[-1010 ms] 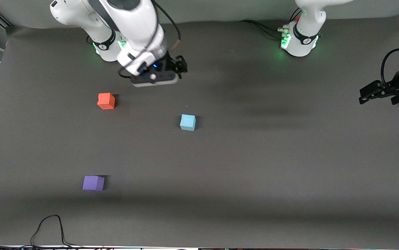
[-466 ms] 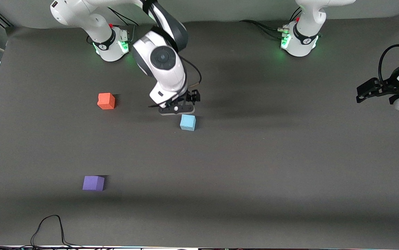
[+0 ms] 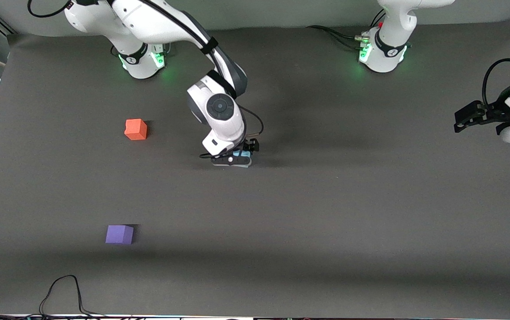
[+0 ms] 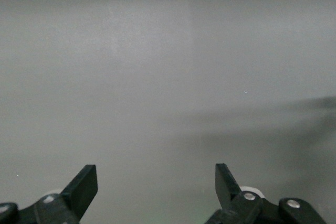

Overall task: Place blue block between orange and purple blocks
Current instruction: 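Lower the right gripper onto the blue block and grasp it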

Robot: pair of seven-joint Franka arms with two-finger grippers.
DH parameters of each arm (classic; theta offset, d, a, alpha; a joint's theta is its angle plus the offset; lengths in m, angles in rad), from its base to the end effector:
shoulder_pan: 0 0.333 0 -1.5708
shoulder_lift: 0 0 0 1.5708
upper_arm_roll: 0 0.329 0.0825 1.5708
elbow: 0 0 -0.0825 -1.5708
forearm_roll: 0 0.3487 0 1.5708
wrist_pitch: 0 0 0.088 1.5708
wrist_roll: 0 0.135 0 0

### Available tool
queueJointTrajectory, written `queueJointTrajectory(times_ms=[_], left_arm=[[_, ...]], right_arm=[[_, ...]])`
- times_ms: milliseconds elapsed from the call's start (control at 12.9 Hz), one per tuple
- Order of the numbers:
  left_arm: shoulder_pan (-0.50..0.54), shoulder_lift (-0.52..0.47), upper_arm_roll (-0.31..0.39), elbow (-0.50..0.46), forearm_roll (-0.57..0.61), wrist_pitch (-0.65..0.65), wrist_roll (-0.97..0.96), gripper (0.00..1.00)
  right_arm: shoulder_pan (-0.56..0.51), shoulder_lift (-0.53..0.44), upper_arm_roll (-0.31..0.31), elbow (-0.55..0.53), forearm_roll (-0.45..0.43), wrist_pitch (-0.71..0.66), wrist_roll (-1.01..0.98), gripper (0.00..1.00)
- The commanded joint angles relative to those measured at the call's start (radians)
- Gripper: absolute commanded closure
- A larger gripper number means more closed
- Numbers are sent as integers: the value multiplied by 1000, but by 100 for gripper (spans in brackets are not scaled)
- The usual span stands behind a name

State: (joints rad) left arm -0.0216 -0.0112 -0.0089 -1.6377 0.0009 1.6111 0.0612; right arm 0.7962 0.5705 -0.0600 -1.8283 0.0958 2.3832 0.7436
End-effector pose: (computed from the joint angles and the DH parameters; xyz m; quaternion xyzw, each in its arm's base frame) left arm 0.5172 -0.0157 0.5895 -0.9989 0.0459 0.0077 0.0004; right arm 0.4631 0.4268 0.2285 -0.9993 0.0341 0.0162 0.0075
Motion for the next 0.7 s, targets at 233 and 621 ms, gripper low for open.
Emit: queueJointTrajectory(times_ms=[233,621], left_arm=[[-17,4,14,22,13,-28,20,0],[-17,2,14,22,4,-19,5,0]], right_arm=[[12,80,-11,15,4,91,28,0],[14,77,-11,-5,5,90,28,8]])
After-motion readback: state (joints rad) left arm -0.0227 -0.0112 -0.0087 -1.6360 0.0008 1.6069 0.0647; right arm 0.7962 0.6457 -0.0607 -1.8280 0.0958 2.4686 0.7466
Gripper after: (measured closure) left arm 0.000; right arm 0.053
